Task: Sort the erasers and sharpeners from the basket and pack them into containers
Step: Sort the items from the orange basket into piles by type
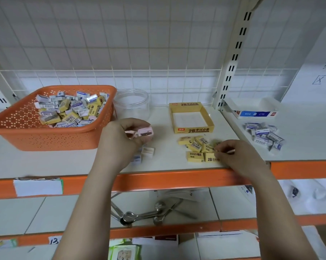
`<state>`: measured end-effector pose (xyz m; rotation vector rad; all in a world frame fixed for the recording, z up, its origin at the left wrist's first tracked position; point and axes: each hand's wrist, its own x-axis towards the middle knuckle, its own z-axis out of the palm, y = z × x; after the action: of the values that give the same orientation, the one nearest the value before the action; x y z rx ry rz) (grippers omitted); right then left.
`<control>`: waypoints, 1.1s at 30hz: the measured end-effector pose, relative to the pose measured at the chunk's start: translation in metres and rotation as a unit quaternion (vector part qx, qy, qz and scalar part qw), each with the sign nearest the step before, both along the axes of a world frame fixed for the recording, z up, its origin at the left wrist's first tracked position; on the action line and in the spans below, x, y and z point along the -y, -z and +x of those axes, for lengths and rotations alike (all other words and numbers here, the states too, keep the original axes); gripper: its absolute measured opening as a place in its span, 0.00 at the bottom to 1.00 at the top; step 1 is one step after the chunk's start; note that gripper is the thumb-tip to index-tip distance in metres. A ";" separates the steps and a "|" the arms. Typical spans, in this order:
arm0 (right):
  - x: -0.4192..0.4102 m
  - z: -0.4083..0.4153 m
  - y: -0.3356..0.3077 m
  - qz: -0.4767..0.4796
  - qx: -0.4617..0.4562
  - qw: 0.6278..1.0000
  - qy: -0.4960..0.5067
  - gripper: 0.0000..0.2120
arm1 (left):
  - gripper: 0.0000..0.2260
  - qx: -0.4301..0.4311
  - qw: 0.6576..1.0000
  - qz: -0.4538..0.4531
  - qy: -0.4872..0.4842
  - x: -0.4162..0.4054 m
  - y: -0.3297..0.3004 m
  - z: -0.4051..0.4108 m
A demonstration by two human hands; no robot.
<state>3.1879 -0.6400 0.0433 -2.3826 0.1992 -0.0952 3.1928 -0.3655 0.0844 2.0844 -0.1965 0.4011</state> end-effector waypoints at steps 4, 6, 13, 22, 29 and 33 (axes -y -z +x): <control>-0.014 0.008 -0.014 -0.003 0.078 0.997 0.002 0.05 | 0.08 -0.004 0.998 0.033 -0.049 -0.010 0.010 0.009; -0.029 0.013 -0.026 0.010 0.116 0.993 -0.024 0.04 | 0.08 -0.016 0.996 0.044 -0.079 -0.016 0.020 0.016; -0.088 0.039 -0.050 0.037 0.183 0.977 -0.100 0.06 | 0.10 -0.045 0.988 0.103 -0.102 -0.018 0.045 0.033; -0.187 0.099 -0.084 -0.035 0.216 0.959 -0.182 0.09 | 0.07 0.080 0.986 0.084 -0.121 -0.083 -0.011 0.004; -0.296 0.155 -0.086 -0.149 0.180 0.943 -0.237 0.11 | 0.06 0.097 0.982 0.082 -0.143 -0.178 -0.030 0.020; -0.337 0.195 -0.076 -0.251 0.129 0.938 -0.203 0.12 | 0.06 0.070 0.985 0.119 -0.103 -0.222 -0.031 0.036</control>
<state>3.3826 -0.3029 0.1195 -2.8270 -0.4995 -0.2909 3.2285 -0.1431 0.1150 2.3215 -0.1153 0.6802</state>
